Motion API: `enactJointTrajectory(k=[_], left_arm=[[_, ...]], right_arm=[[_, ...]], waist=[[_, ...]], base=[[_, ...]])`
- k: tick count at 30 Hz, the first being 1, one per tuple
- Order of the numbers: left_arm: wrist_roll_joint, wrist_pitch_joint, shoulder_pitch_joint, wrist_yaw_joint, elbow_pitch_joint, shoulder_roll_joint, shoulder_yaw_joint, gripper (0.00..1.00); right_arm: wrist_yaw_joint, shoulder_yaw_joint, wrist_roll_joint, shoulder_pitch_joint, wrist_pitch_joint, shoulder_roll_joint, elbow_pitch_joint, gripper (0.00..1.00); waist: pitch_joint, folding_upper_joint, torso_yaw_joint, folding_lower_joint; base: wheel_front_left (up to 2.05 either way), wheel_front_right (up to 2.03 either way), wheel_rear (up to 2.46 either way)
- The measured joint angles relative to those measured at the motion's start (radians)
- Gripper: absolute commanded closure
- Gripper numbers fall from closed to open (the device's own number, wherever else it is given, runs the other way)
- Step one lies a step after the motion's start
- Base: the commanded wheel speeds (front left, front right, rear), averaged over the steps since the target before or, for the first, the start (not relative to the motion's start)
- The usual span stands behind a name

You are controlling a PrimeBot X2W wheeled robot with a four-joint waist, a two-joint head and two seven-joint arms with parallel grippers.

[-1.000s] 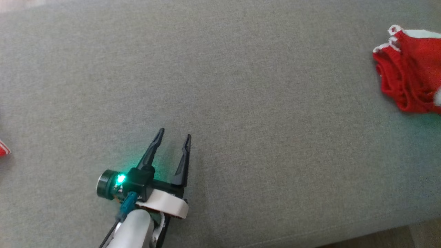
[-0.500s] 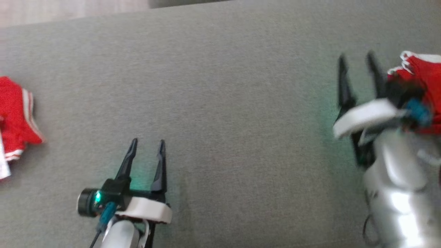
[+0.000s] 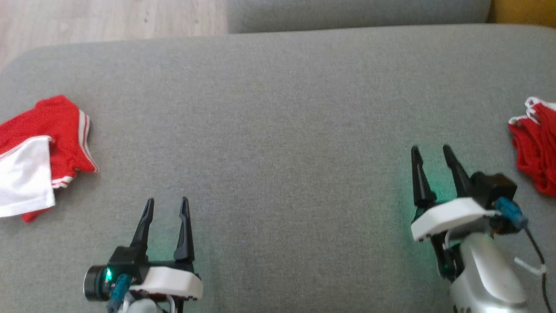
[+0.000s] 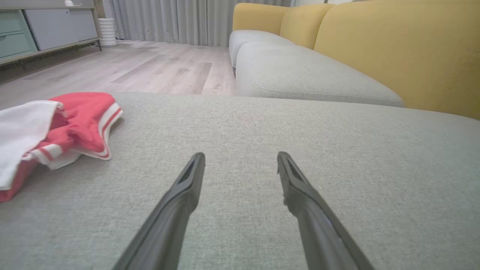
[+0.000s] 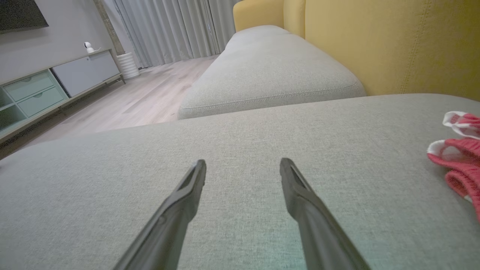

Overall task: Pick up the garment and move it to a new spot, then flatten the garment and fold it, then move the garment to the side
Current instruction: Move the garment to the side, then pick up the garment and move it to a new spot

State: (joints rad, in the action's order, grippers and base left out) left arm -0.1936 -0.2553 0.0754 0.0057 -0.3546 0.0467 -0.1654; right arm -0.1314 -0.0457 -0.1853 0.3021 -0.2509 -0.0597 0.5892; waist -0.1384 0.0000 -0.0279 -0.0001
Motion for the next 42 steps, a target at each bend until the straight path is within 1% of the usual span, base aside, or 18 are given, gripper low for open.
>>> enactJointTrajectory(k=[7, 11, 16, 21, 29, 33, 36, 42], left_arm=[[0.002, 0.0, -0.043, 0.003, -0.014, 0.0, 0.015, 0.0], [0.01, 0.0, -0.082, 0.003, -0.021, 0.0, 0.039, 0.0], [0.012, 0.0, -0.117, 0.002, -0.02, 0.0, 0.046, 0.0], [0.019, 0.0, -0.125, 0.002, -0.018, 0.0, 0.065, 0.0], [0.019, 0.0, -0.125, 0.003, 0.0, 0.0, 0.064, 0.0], [0.017, 0.0, -0.125, 0.005, 0.003, 0.0, 0.058, 0.0], [0.017, 0.0, -0.124, 0.009, 0.002, 0.0, 0.054, 0.0], [0.017, 0.0, -0.124, 0.021, 0.002, 0.0, 0.065, 0.0]], right_arm=[[0.0, -0.017, -0.022, -0.065, 0.0, 0.003, -0.011, 0.0], [0.0, -0.025, -0.04, -0.097, 0.0, 0.003, -0.016, 0.0], [0.0, -0.041, -0.044, -0.134, 0.0, 0.004, -0.016, 0.0], [0.0, -0.044, -0.044, -0.146, 0.0, 0.006, -0.016, 0.0], [0.0, -0.044, -0.053, -0.151, 0.0, 0.007, -0.015, 0.0], [0.0, -0.052, -0.033, -0.151, 0.0, 0.007, -0.01, 0.0], [0.0, -0.067, -0.026, -0.156, 0.0, 0.007, -0.009, 0.0], [0.0, -0.093, -0.027, -0.19, 0.0, 0.007, -0.01, 0.0]], waist=[[0.064, 0.0, -0.013, 0.0], [0.107, 0.0, -0.013, 0.0], [0.138, 0.0, -0.008, -0.0001], [0.154, 0.0, -0.003, 0.0001], [0.15, 0.0, -0.009, 0.0002], [0.147, 0.0, -0.035, 0.0002], [0.144, 0.0, -0.07, 0.0002], [0.14, 0.0, -0.179, 0.0002]], base=[[0.0, 0.0, 0.0], [0.0, 0.0, 0.0], [0.0, 0.0, 0.0], [0.0, 0.0, 0.0], [0.0, 0.0, 0.0], [0.0, 0.0, 0.0], [0.0, 0.0, 0.0], [0.0, 0.0, 0.0]])
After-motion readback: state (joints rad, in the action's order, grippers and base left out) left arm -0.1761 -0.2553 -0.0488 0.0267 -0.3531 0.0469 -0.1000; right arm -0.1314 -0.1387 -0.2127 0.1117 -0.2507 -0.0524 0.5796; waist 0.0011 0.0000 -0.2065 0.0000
